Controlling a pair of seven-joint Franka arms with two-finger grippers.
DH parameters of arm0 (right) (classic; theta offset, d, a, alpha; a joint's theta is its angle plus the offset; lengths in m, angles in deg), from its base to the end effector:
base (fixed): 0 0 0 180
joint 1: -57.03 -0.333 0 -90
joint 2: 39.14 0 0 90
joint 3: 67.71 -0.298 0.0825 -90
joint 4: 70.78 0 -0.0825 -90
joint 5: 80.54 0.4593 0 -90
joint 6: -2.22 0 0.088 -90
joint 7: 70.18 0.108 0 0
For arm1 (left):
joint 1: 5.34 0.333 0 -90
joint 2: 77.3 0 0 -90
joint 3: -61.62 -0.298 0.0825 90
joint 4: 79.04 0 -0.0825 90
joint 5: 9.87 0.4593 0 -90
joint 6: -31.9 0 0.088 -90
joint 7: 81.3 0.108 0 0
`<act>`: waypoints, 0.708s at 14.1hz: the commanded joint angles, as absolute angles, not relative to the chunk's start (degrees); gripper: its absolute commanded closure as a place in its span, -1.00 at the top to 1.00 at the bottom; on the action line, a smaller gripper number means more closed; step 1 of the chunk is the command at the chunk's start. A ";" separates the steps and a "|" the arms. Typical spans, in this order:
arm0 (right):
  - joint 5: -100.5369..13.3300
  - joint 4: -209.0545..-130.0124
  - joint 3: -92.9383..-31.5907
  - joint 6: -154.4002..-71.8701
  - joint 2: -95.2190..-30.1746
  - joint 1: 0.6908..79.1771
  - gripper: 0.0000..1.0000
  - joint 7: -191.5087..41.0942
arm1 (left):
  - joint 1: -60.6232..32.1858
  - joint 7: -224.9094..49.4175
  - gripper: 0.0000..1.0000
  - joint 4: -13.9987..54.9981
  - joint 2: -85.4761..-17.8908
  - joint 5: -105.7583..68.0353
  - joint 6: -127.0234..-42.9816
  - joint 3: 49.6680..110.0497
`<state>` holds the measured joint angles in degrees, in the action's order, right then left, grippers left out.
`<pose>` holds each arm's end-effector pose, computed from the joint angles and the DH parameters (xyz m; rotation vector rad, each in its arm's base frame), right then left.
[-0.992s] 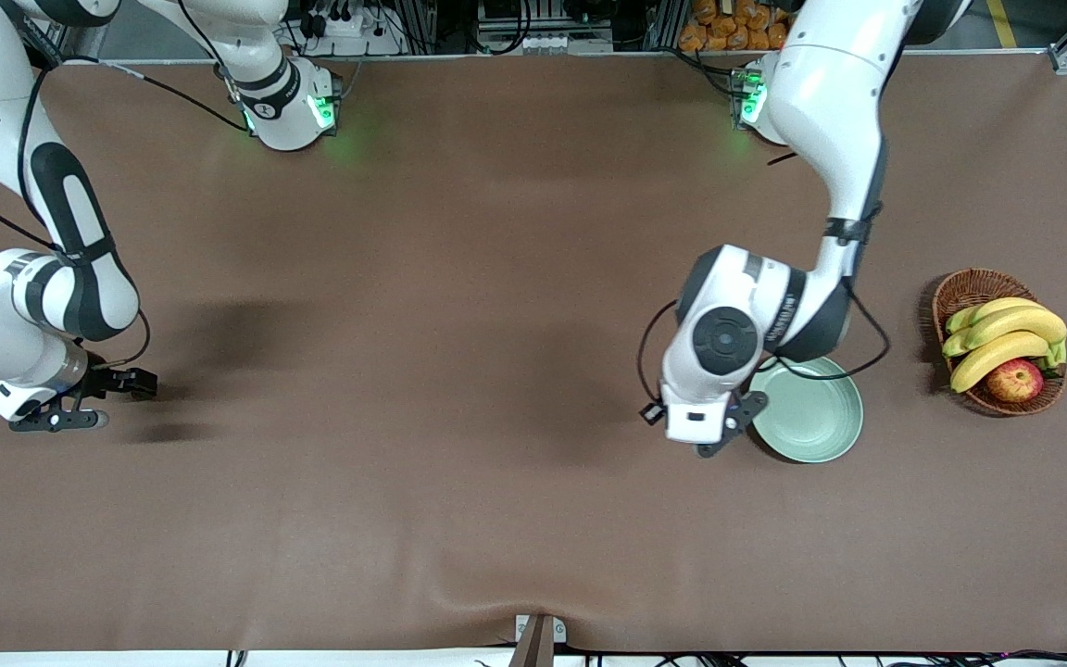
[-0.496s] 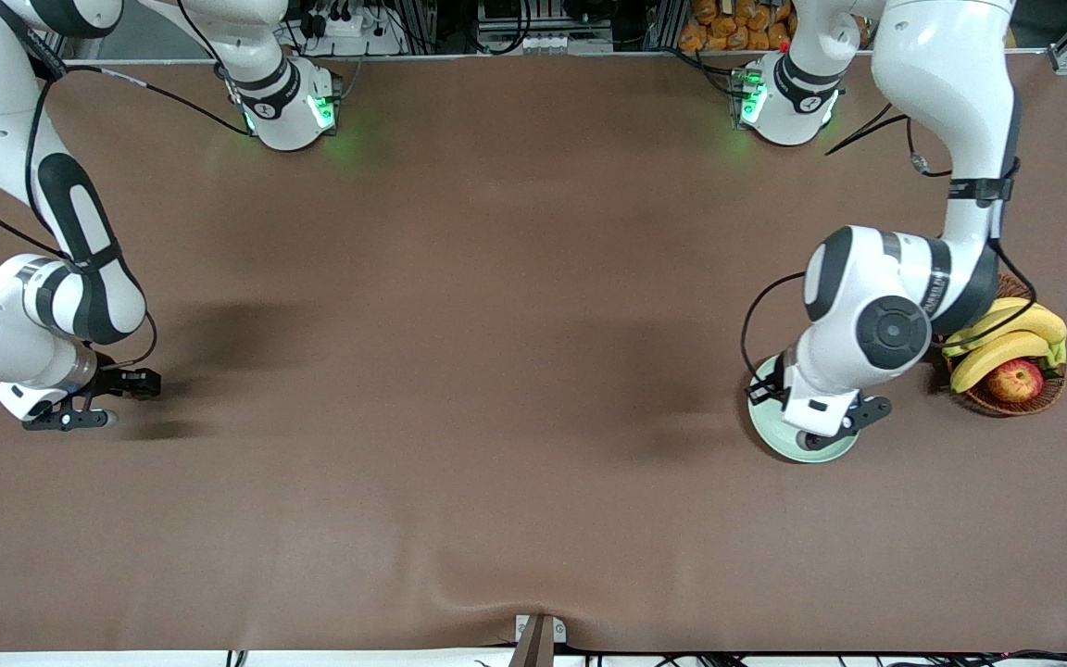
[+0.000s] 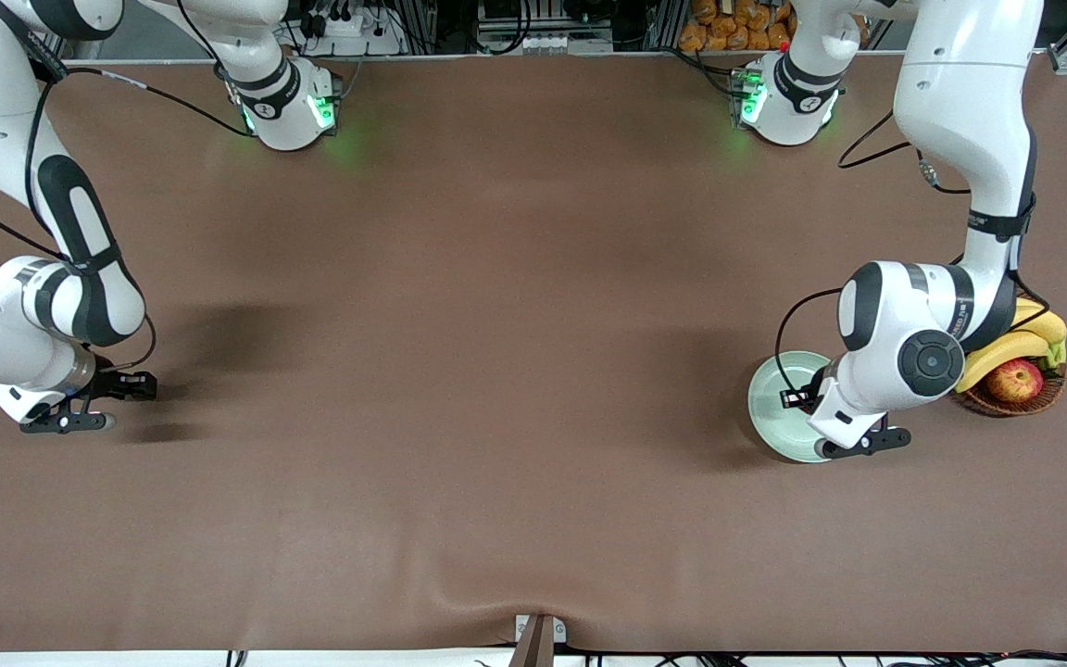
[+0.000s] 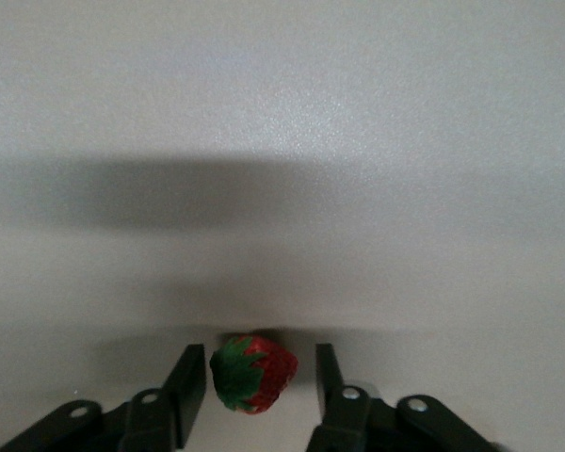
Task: Collect all strawberries into plate
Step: 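Place the strawberry on the plate while the right gripper grasps another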
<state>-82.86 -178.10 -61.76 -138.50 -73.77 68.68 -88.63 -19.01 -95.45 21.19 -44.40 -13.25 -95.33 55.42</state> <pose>0.6400 -0.2038 0.1127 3.0649 0.0984 -0.0679 0.6932 -0.0954 0.1702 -3.0978 -0.2177 0.1469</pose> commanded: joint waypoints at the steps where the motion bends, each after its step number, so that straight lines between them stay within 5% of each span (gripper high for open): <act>1: -81.86 -176.86 -62.44 -138.32 -74.56 69.51 -0.30 -89.51 | -18.44 -92.82 -1.00 26.07 -44.27 -11.89 -102.03 56.08; 3: -81.77 -176.86 -62.53 -138.49 -74.74 69.51 -0.30 -89.42 | -18.35 -91.93 -1.00 25.99 -42.94 -10.32 -102.92 56.08; 6: -81.77 -176.68 -62.53 -137.79 -74.65 69.25 -0.66 -89.25 | -17.13 -91.76 -1.00 25.90 -42.15 -7.16 -103.19 56.08; 7: -81.77 -176.42 -62.53 -137.53 -74.39 69.08 -0.74 -89.07 | -16.69 -90.97 -0.76 25.90 -42.24 -6.88 -103.10 56.08; 8: -81.77 -176.25 -62.53 -136.48 -74.04 68.81 -0.75 -88.98 | -16.42 -90.27 0.47 25.90 -42.24 -6.88 -103.10 56.17; 9: -81.77 -174.76 -62.62 -133.86 -73.86 68.55 -0.76 -88.98 | -16.59 -90.26 0.99 25.90 -42.32 -6.88 -103.10 56.17; 10: -81.77 -172.66 -62.70 -130.35 -73.86 68.55 -0.77 -88.72 | -16.94 -91.04 1.00 25.82 -42.67 -6.97 -102.75 56.17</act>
